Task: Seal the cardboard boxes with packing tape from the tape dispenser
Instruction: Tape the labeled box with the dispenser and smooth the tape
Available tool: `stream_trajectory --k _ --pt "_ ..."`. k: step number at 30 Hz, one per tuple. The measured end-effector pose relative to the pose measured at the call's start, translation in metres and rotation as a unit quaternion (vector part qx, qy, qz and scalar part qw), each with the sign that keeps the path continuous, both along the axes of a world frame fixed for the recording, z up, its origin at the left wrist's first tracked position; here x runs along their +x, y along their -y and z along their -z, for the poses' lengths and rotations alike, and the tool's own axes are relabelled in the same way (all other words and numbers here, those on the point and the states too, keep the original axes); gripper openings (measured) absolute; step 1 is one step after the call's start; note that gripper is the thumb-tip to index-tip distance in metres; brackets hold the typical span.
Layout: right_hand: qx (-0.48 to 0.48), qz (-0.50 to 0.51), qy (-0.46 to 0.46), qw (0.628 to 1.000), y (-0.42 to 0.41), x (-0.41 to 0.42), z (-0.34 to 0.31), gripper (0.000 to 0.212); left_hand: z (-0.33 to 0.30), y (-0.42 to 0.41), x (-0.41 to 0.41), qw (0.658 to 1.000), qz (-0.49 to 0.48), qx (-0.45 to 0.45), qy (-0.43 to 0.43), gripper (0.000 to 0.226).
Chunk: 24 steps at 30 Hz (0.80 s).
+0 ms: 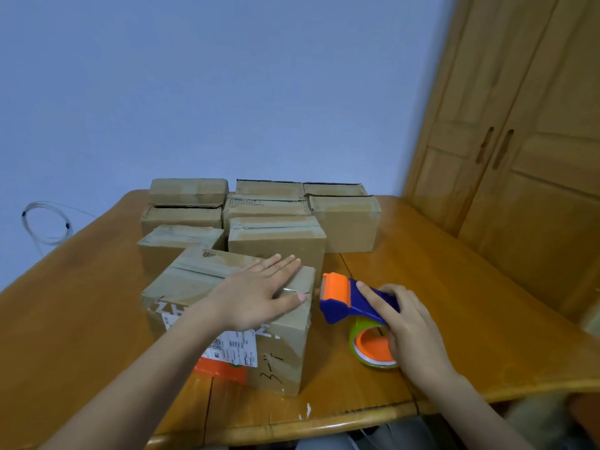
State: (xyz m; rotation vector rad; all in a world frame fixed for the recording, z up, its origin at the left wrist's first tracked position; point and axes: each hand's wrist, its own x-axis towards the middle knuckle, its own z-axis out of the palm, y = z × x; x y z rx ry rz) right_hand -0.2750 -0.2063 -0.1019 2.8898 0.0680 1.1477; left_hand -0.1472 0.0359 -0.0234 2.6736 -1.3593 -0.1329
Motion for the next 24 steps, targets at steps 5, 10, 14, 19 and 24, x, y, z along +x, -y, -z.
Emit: stream_trajectory --k 5,10,14,19,24 --pt "0.012 -0.017 -0.023 1.0 0.007 -0.009 0.001 0.105 -0.001 0.0 0.0 1.0 0.0 -0.008 -0.02 0.1" --pt "0.0 -0.021 -0.024 0.999 0.008 -0.014 -0.003 0.097 -0.001 -0.001 0.002 1.0 0.001 -0.017 -0.022 0.098" --pt "-0.001 -0.016 -0.025 1.0 0.006 -0.016 -0.003 0.1 -0.002 -0.001 0.001 1.0 0.0 -0.011 -0.025 0.089" --pt "-0.004 0.001 -0.038 0.999 0.015 -0.031 0.006 0.107 -0.001 -0.002 0.002 0.999 -0.002 -0.014 -0.04 0.075" --pt "-0.034 0.015 -0.041 0.998 0.016 -0.036 0.0 0.106 0.0 -0.001 0.003 0.999 -0.002 -0.014 -0.036 0.098"
